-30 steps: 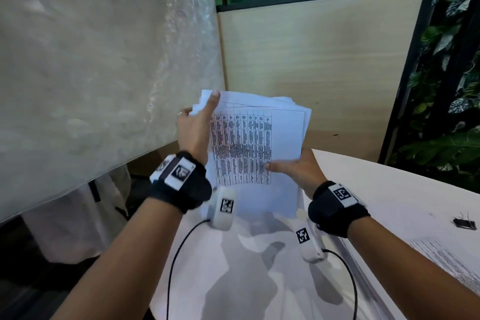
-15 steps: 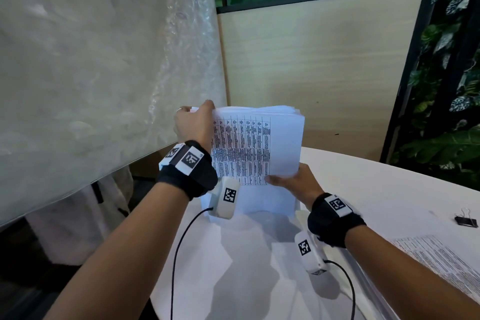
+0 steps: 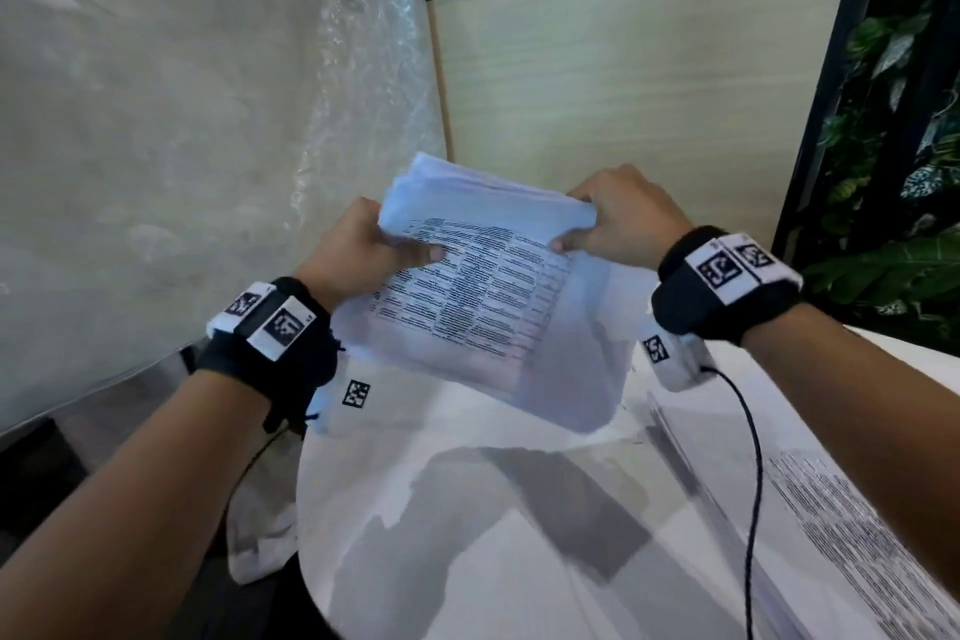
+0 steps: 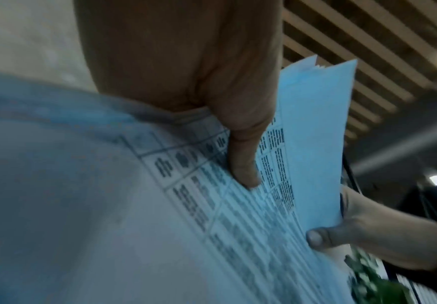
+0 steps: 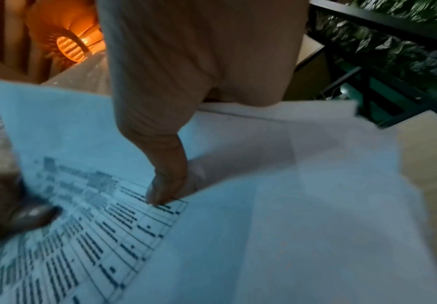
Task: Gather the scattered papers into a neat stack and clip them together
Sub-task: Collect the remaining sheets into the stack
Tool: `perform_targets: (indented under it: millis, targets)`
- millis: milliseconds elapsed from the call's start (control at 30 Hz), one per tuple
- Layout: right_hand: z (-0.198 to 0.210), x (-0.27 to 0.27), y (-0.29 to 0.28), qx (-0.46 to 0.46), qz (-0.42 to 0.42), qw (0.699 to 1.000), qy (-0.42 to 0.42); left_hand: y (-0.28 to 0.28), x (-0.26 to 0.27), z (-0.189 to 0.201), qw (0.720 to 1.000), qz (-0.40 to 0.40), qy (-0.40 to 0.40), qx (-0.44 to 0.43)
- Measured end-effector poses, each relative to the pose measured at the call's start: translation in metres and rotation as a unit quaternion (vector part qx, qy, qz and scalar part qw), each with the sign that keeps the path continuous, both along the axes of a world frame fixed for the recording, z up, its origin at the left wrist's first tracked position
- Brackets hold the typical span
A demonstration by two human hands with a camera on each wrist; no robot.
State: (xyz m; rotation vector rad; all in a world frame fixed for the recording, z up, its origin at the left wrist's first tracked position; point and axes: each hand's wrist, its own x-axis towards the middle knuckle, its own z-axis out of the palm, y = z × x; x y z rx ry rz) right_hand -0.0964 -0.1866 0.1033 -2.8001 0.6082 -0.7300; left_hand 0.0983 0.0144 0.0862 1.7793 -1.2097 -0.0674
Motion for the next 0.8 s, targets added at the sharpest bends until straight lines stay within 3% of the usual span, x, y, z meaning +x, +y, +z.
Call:
perform_targets:
  millis: [100,167,200,233,333,433,567,667,800]
  targets:
    - [-0.004,-0.010,-0.015,0.114,-0.071,0.971,-0.196,0.007,0.009,-0.028,0.985,-0.025,0.115,-0.128]
    - [-0.015,-0.014,-0.017,0.329,-0.021,0.899,-0.287,0.010,0.007,-0.041,0.966,-0.040,0.180,-0.184]
    - [-0.021,-0.014,-0.014,0.430,0.047,0.852,-0.295,0.010,0.007,-0.046,0.959,-0.049,0.194,-0.199]
    - [-0.026,-0.013,-0.012,0.479,0.099,0.825,-0.284,0.008,0.005,-0.049,0.956,-0.059,0.199,-0.207]
    - [-0.037,-0.002,-0.007,0.455,0.117,0.828,-0.307,-0.001,0.004,-0.051,0.948,-0.033,0.217,-0.229]
    - [-0.062,0.007,-0.002,0.433,0.088,0.835,-0.328,-0.002,0.004,-0.065,0.942,-0.044,0.281,-0.176]
    - [-0.130,0.002,0.000,0.477,0.044,0.856,-0.194,0.002,0.004,-0.110,0.946,-0.012,0.317,-0.069]
    - [-0.141,-0.002,-0.001,0.493,0.036,0.844,-0.206,0.006,0.000,-0.114,0.931,0.019,0.351,-0.095]
    - [-0.108,0.009,0.004,0.504,0.024,0.800,-0.324,-0.003,0.005,-0.090,0.910,0.061,0.365,-0.188]
